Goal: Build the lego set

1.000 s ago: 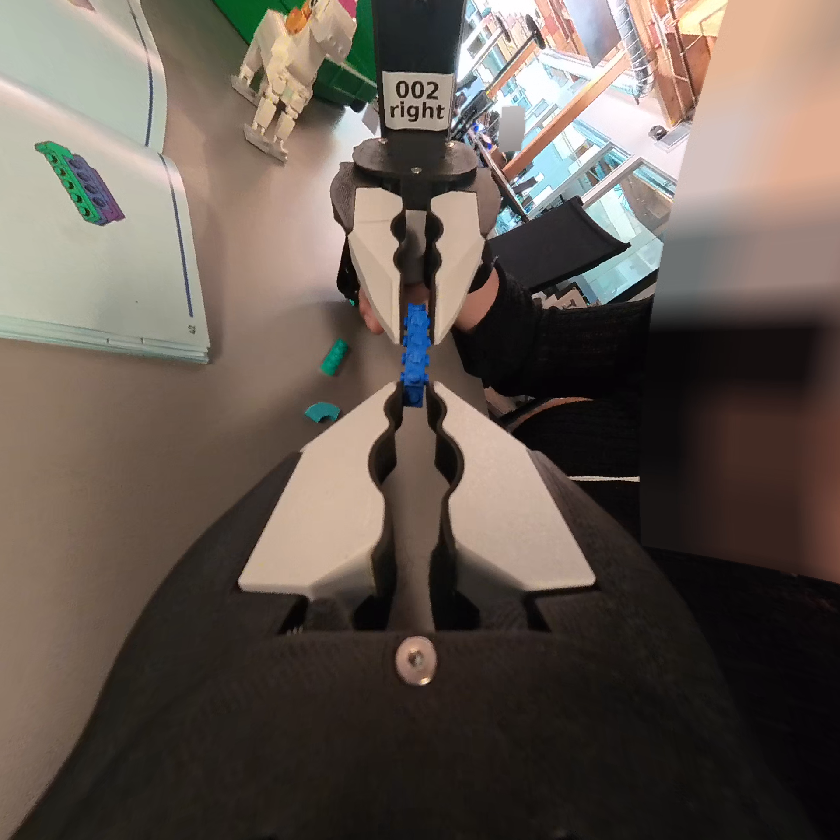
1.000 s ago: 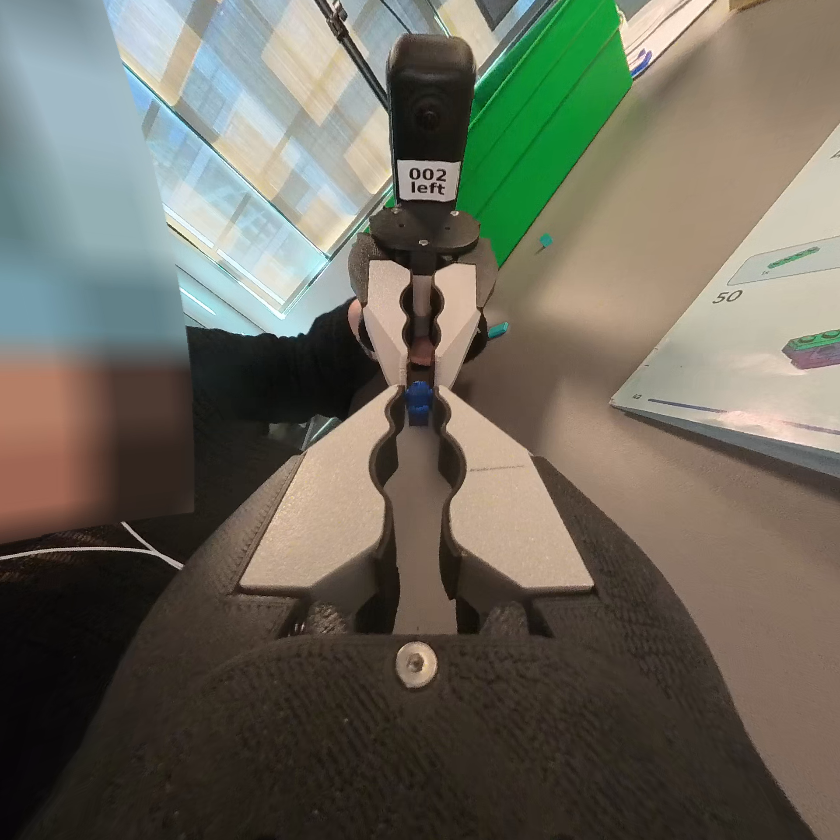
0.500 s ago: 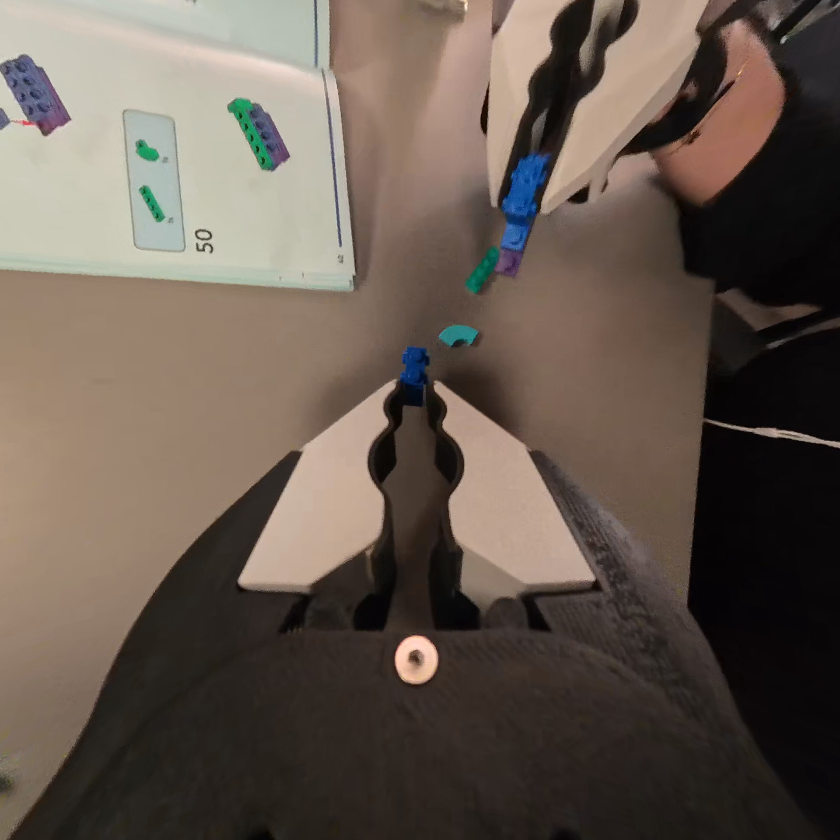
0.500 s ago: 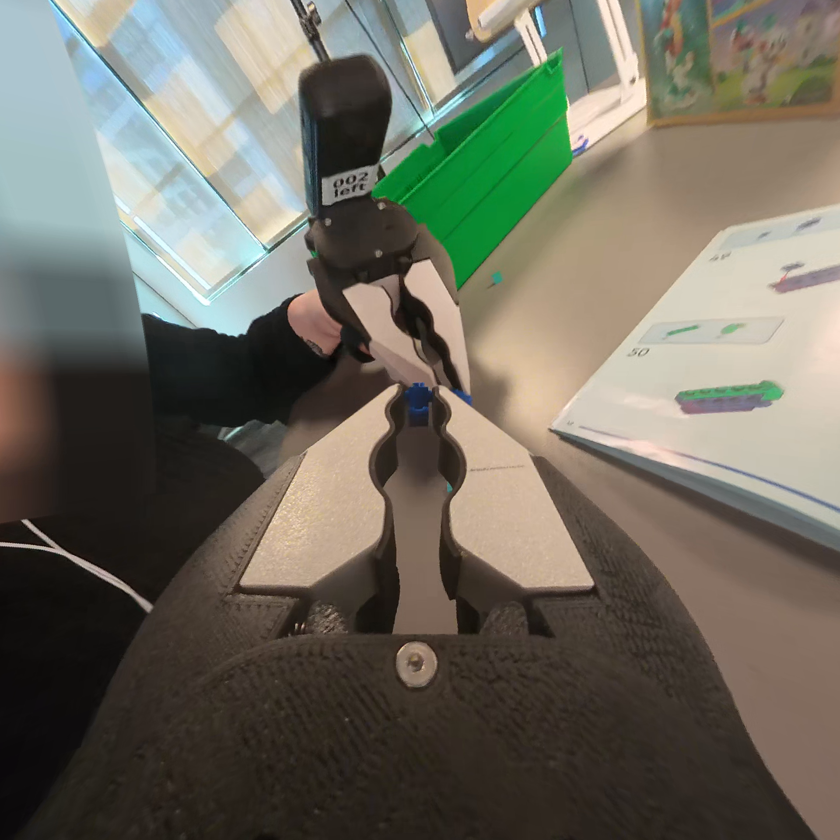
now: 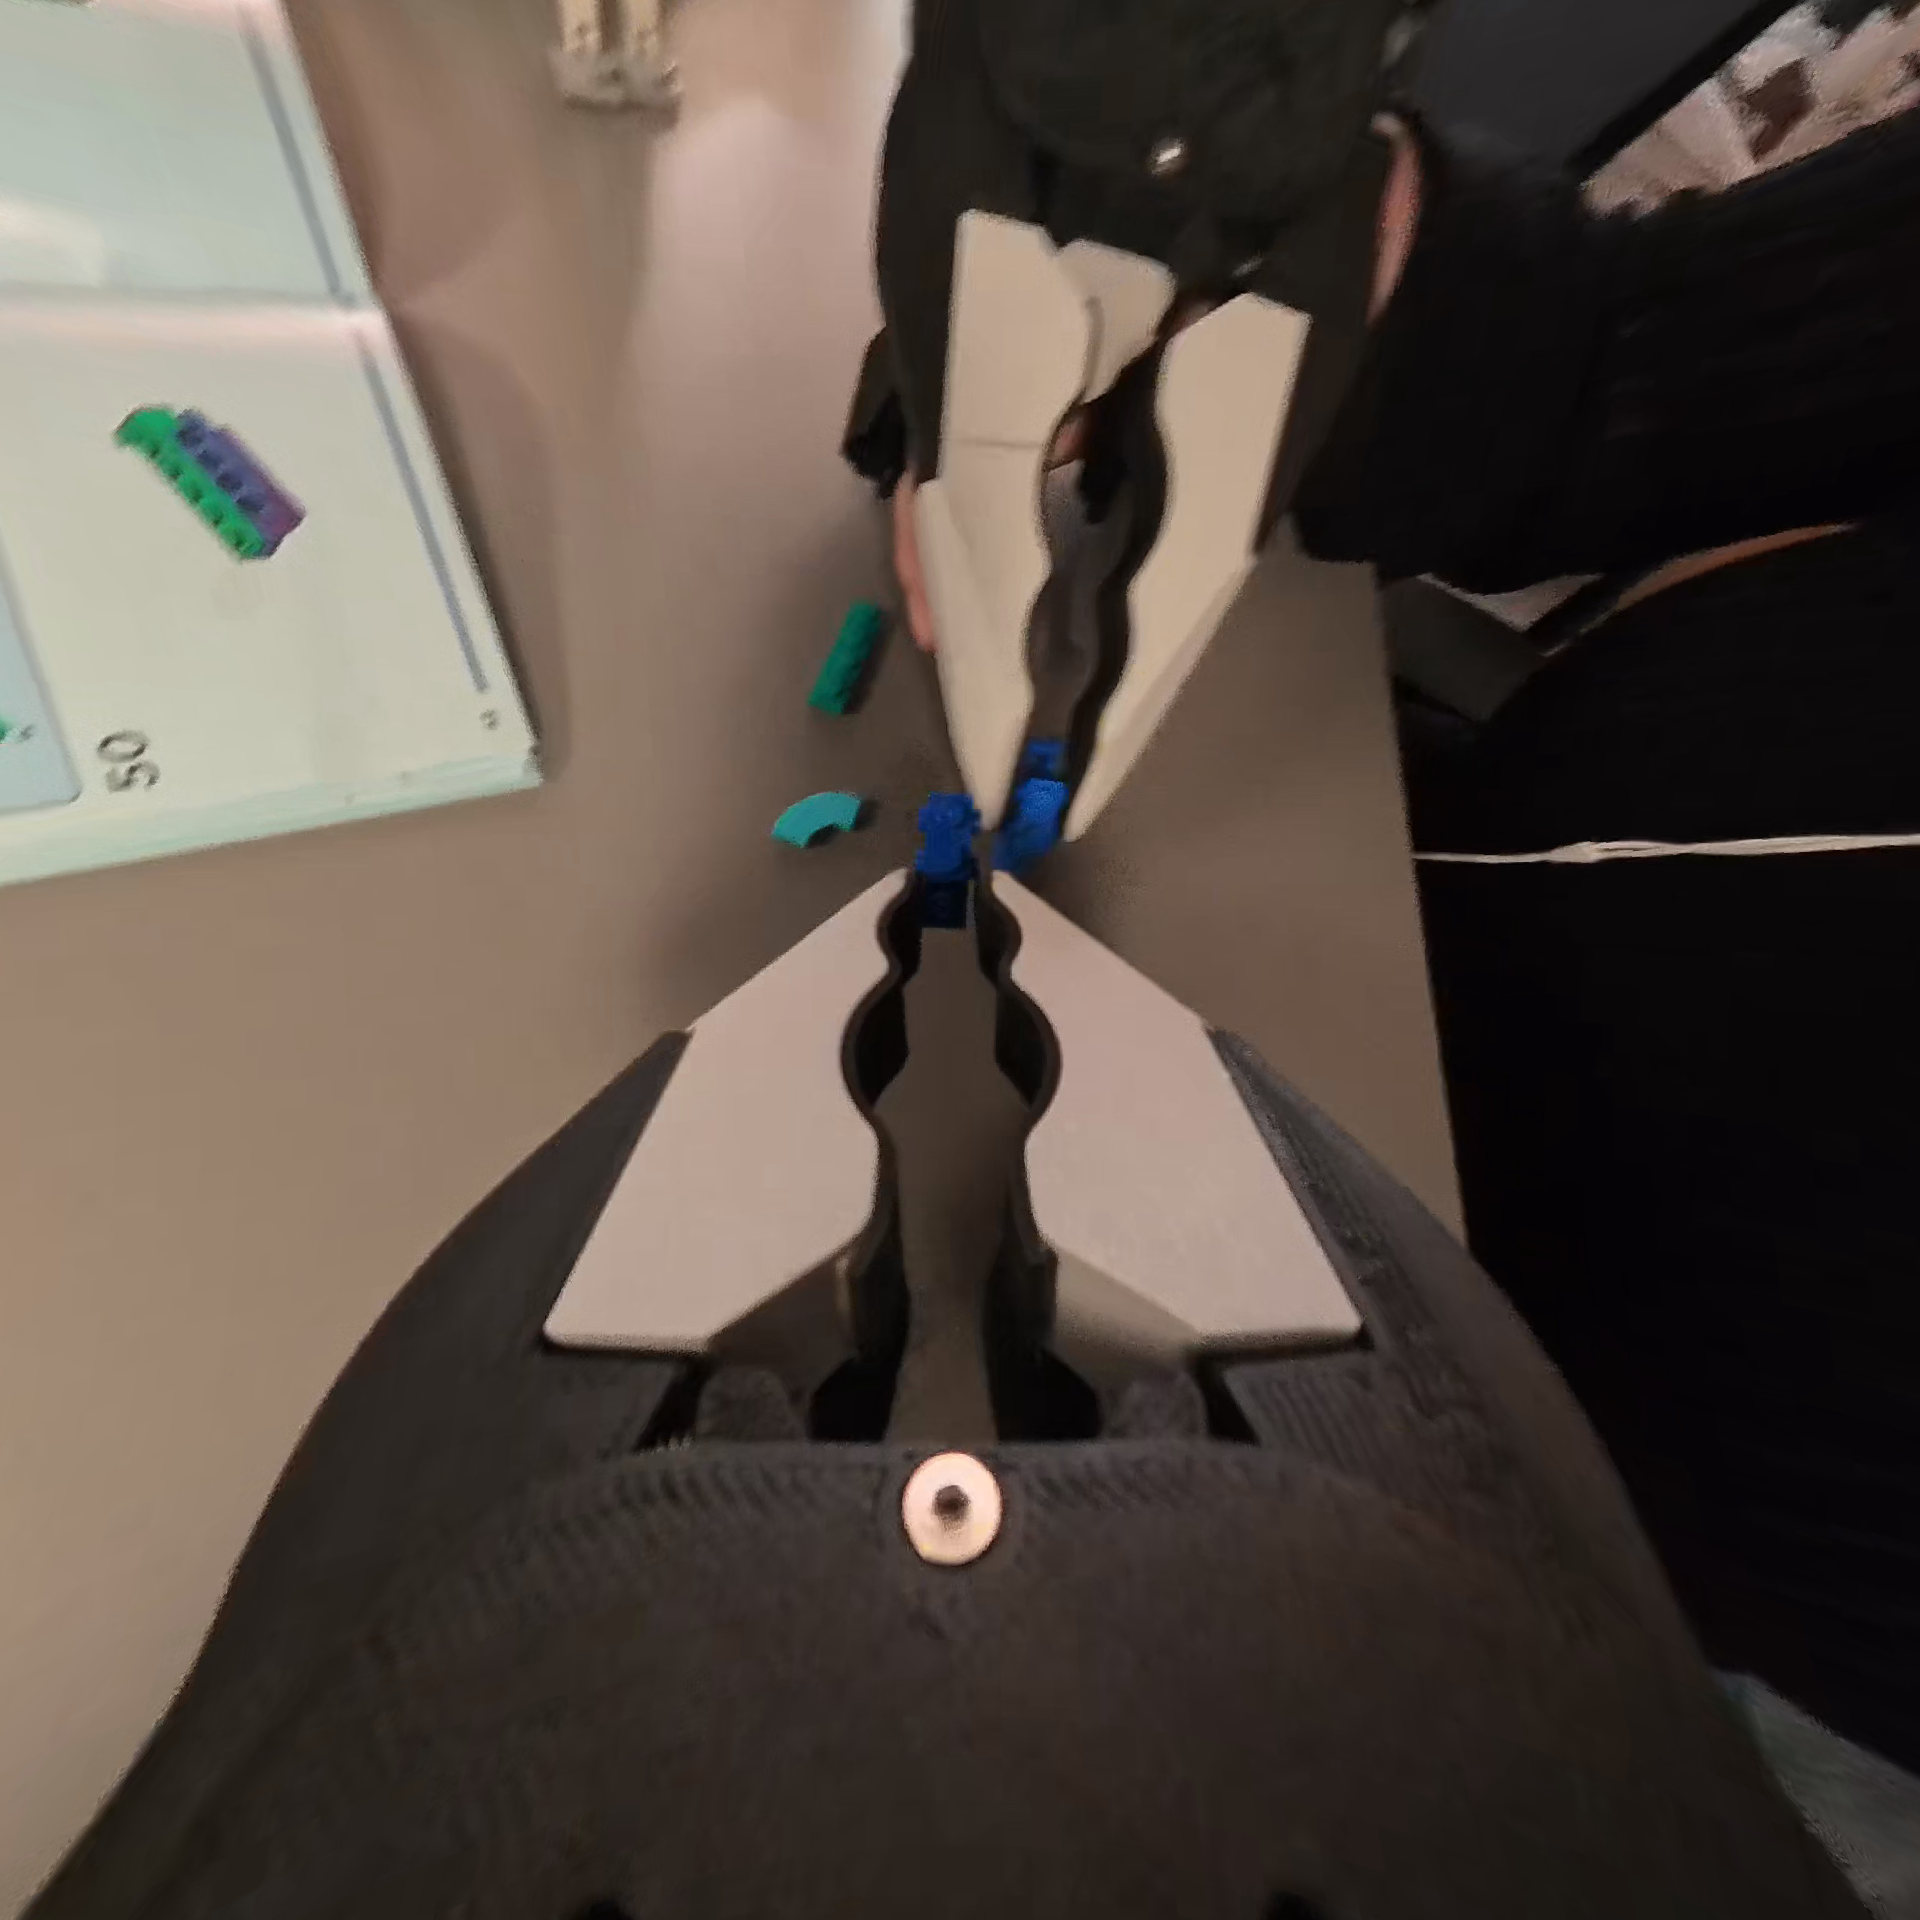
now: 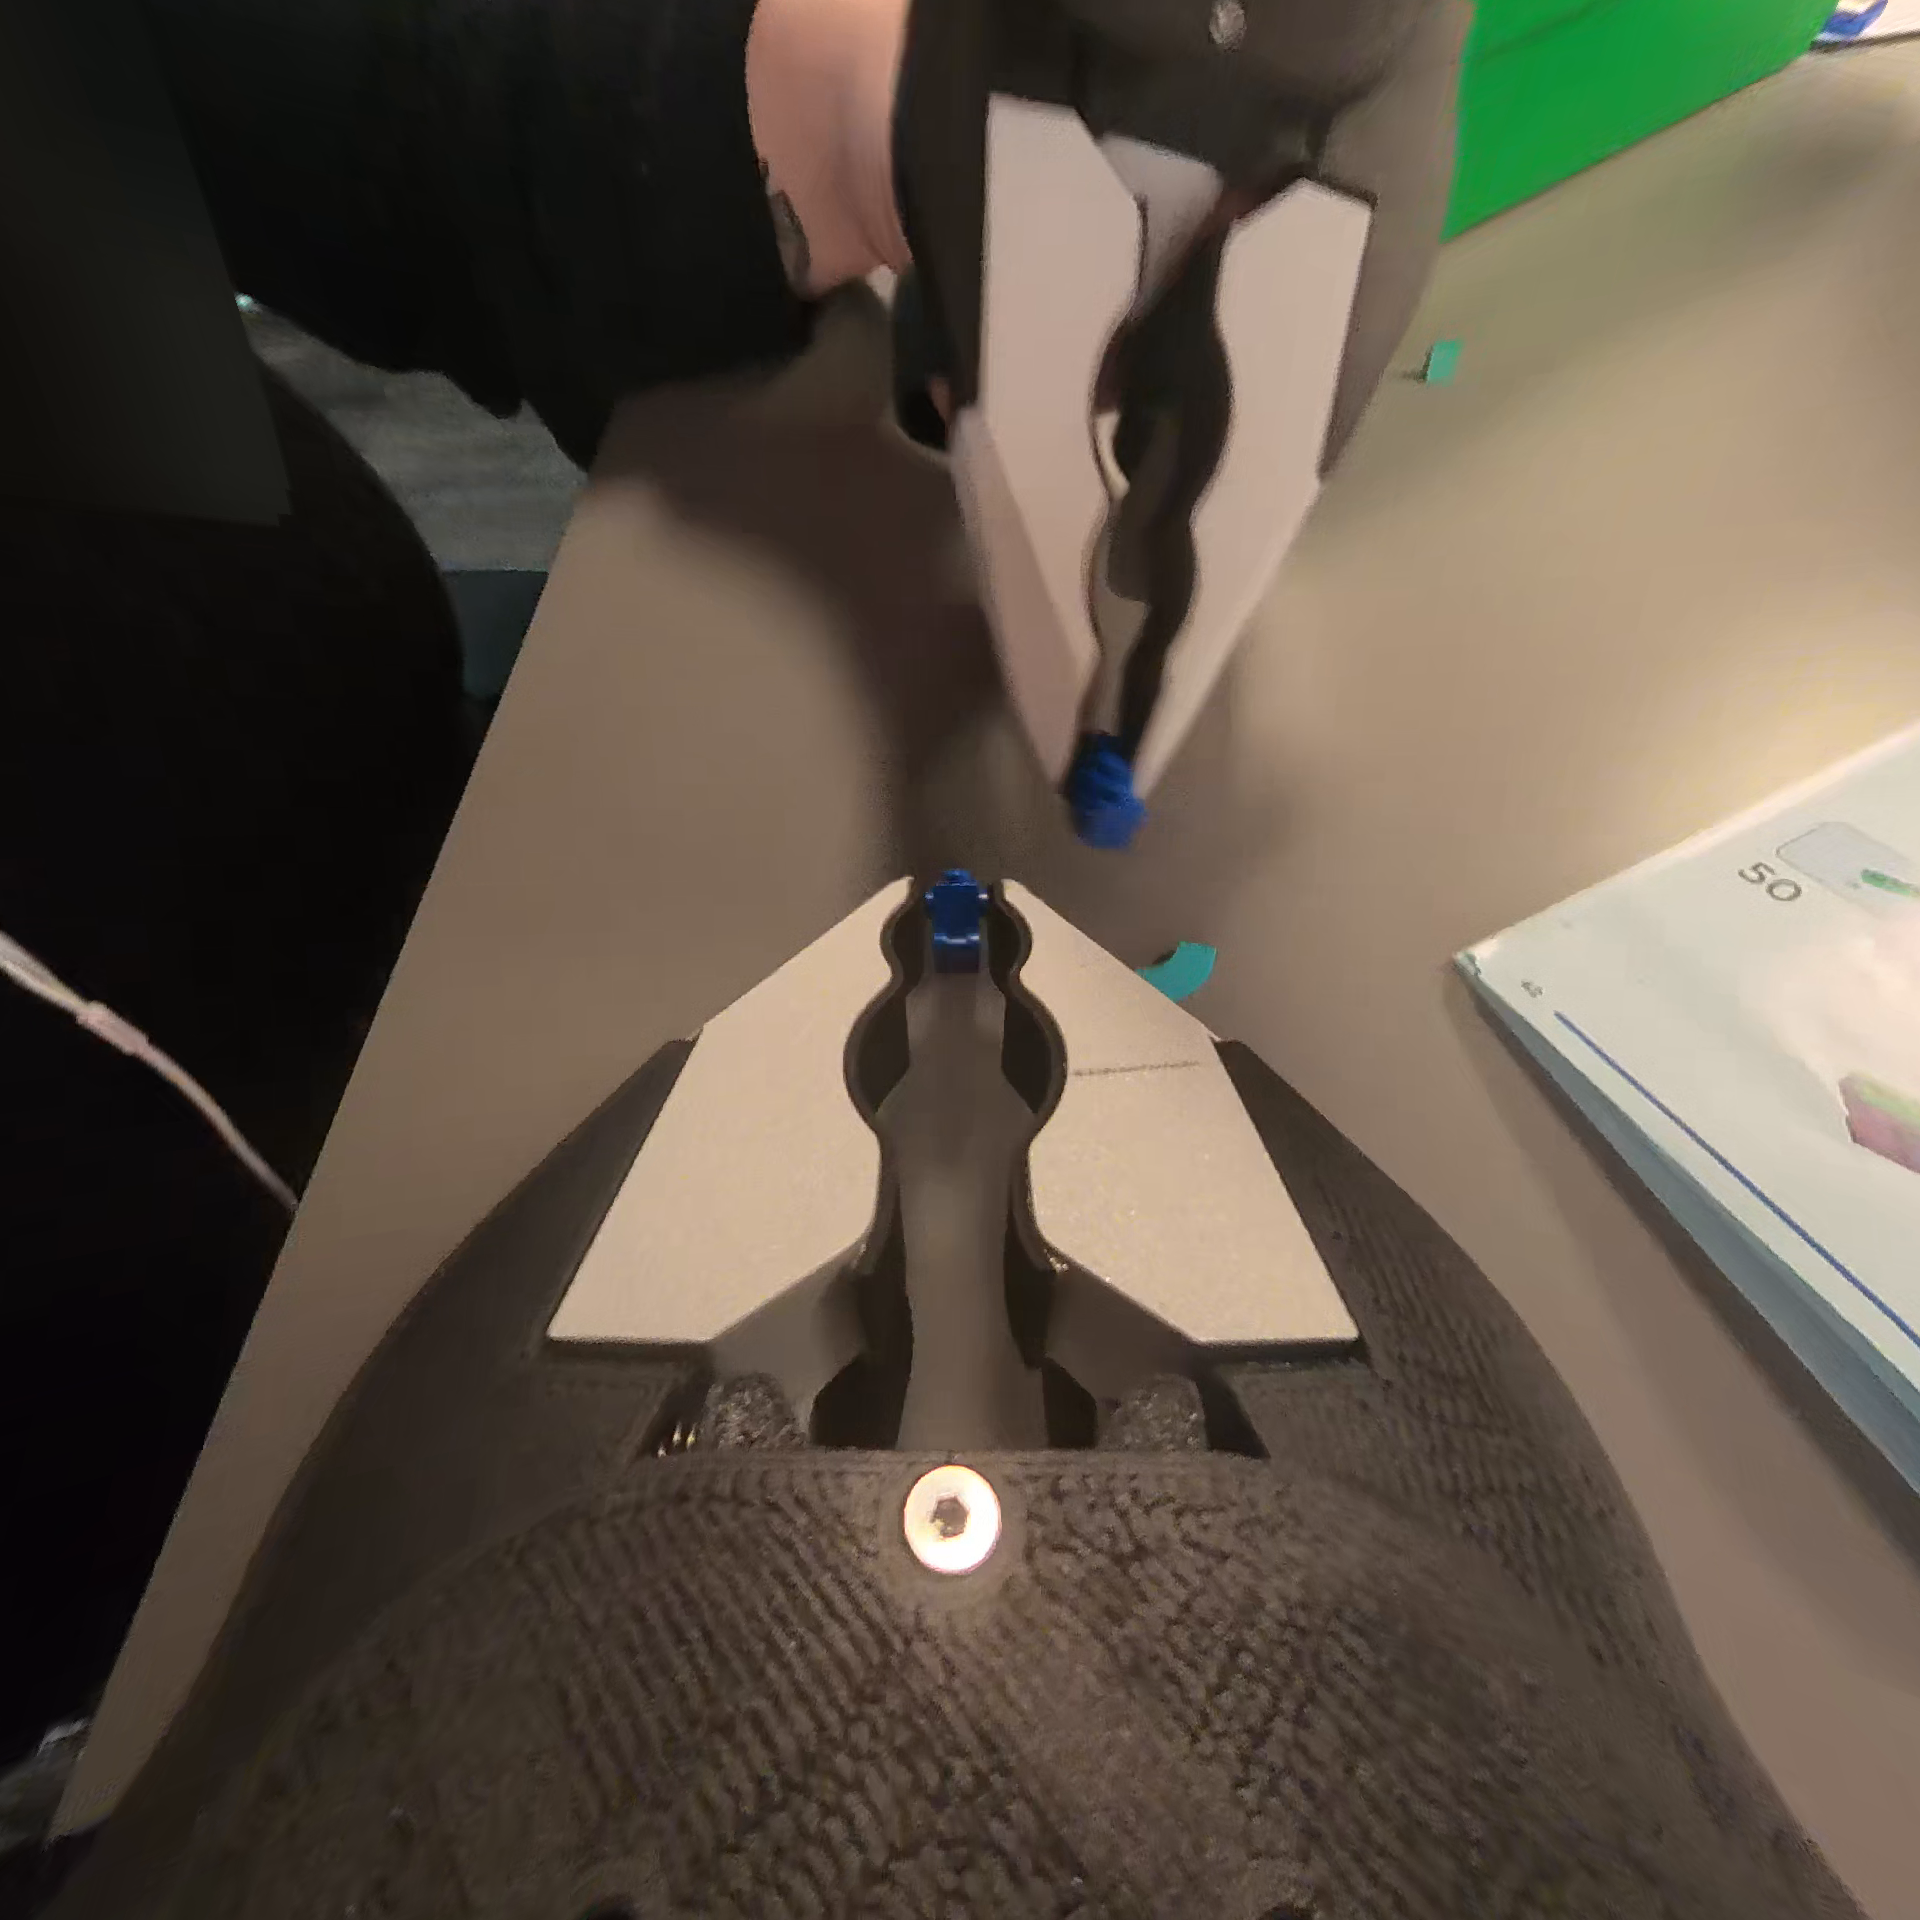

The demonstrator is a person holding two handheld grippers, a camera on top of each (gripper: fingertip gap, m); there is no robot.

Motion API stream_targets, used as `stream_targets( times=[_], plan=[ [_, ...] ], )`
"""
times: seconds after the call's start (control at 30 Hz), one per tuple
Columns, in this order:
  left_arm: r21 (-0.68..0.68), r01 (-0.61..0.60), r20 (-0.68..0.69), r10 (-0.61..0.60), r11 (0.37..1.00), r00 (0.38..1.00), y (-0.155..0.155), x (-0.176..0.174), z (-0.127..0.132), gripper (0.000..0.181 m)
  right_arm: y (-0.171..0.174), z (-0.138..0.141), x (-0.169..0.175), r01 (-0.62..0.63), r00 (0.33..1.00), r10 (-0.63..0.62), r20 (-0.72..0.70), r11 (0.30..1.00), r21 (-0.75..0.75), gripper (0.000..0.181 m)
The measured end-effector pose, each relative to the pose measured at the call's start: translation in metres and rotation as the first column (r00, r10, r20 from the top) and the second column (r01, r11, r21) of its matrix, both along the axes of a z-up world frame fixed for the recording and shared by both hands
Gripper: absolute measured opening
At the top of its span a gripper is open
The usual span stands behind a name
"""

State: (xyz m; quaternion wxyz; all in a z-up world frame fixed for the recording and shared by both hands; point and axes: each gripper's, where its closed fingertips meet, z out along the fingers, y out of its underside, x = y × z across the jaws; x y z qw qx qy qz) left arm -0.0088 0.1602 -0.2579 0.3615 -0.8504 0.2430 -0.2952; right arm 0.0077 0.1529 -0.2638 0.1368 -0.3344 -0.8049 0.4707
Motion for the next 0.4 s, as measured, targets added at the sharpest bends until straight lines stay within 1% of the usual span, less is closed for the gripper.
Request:
stream_targets(
  times=[0.03,0.1,0.17,0.23,0.4],
  plan=[
    [0.013,0.01,0.01,-0.01,1.0,1.0,0.0,0.004,0.003,0.009,0.003,-0.003,0.002,-0.001,1.0,0.001,0.006,1.0,0.02,0.01],
    [0.023,0.026,0.017,-0.027,0.999,0.999,-0.001,0.01,0.004,0.009,0.008,-0.014,0.005,-0.01,0.999,0.007,0.036,0.996,0.094,0.009],
    [0.01,0.041,-0.007,-0.041,0.999,0.999,-0.003,0.014,-0.001,0.009,0.009,-0.021,0.007,-0.02,0.999,0.013,0.05,0.989,0.148,0.01],
    [0.0,0.05,-0.057,-0.05,0.999,0.997,-0.005,0.014,-0.008,0.009,0.009,-0.021,0.007,-0.018,0.999,0.012,0.044,0.988,0.156,0.01],
    [-0.013,0.06,-0.116,-0.061,0.998,0.991,-0.006,0.016,-0.016,0.009,0.011,-0.021,0.005,-0.004,0.999,-0.003,0.046,0.988,0.154,0.01]
  ],
)
